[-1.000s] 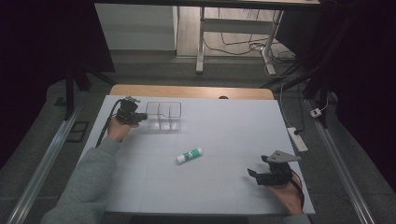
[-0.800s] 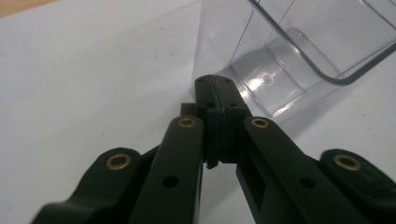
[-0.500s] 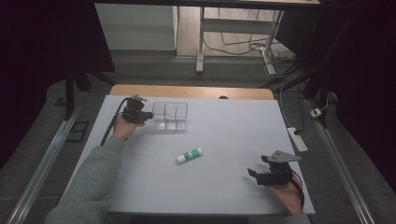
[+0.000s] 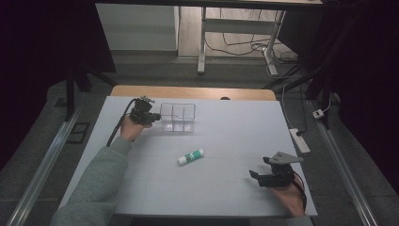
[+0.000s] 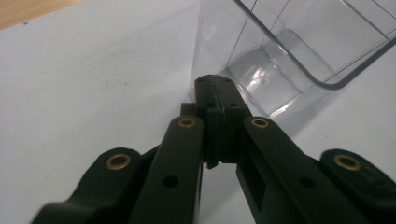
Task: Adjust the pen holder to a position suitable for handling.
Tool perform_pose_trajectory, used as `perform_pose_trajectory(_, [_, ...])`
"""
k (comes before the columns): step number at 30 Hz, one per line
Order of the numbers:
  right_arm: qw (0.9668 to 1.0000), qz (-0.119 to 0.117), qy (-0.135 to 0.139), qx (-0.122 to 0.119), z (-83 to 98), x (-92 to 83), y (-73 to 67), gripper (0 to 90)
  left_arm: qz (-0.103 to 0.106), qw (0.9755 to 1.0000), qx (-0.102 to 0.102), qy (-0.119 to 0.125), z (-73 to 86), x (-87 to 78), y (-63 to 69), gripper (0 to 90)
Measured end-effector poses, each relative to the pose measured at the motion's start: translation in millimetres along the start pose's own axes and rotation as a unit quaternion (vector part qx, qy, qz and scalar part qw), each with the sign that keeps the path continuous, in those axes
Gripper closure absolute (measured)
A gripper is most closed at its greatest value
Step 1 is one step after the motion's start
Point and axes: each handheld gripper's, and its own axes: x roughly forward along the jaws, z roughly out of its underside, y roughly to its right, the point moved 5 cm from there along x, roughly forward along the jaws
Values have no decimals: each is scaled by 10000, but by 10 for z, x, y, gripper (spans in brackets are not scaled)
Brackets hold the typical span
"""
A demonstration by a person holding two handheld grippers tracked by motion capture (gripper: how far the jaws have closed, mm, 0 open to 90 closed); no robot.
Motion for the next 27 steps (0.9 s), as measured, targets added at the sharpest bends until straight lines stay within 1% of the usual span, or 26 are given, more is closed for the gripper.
perform_pose_trajectory(9, [10000,18,-42,-13,7,5,1,177,71,9999,95,-49,-56,48,99,885])
perform_pose_trajectory(10, [10000,18,-42,-13,7,5,1,177,83,9999,128,-69,-61,54,109,885])
perform_pose_trajectory(13, [10000,21,-42,-16,8,3,1,178,106,9998,135,-61,-74,72,140,885])
perform_pose_trajectory(14, [10000,19,-42,-13,9,3,4,178,118,9997,180,-85,-80,78,167,885])
perform_pose_trajectory(23, [10000,17,-29,-13,6,1,5,178,163,9996,206,-73,-127,124,246,885])
perform_pose_trajectory(25, [10000,18,-33,-15,6,1,5,178,176,9995,238,-73,-148,145,280,885])
perform_pose_trajectory(27, [10000,16,-32,-14,7,1,5,177,180,9995,262,-91,-152,148,286,885])
